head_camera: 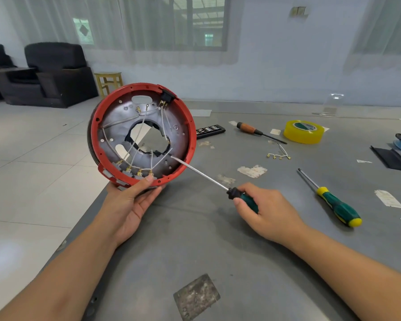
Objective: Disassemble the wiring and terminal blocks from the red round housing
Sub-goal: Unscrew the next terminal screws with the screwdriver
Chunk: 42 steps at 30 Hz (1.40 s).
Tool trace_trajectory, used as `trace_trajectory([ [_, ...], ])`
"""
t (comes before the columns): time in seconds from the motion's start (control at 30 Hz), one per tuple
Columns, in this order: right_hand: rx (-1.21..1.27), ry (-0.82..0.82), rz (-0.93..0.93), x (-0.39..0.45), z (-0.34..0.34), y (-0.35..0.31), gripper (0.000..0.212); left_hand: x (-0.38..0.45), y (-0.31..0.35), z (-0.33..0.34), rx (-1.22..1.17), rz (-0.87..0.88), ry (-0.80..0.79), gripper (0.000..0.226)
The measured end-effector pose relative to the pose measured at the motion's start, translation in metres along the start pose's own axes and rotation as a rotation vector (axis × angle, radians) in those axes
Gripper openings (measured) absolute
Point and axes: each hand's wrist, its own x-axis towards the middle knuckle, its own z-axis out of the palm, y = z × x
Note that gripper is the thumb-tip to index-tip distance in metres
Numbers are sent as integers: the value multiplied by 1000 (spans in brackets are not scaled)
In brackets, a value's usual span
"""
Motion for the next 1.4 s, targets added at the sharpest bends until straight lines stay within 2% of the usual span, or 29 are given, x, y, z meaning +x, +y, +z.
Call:
trace_trajectory([
  [0.13, -59, -9, -79, 0, -3, 0, 33, 2, -1, -2, -58, -38, -16, 77],
  [0.23, -128, 55, -138, -2, -6, -1, 27, 2, -1, -2, -66, -62, -35, 82],
  [0.4, -126, 63, -167, -3, -12, 1, 23, 0, -1, -4, -44, -93, -105, 81],
  [0.8, -167, 138, -220, 3, -12, 15, 37, -4, -2, -2, -63, -144, -122, 90],
  [1.07, -379, 261, -343, 5, -12, 18, 29, -2, -3, -3, -68, -142, -108, 90],
  [1.23, -550, 214, -410, 7, -16, 12, 26, -3, -3, -3, -52, -128, -83, 91],
  [1.4, -487, 166, -383, 6, -21, 2, 32, -3, -4, -2, -46, -127, -76, 94],
])
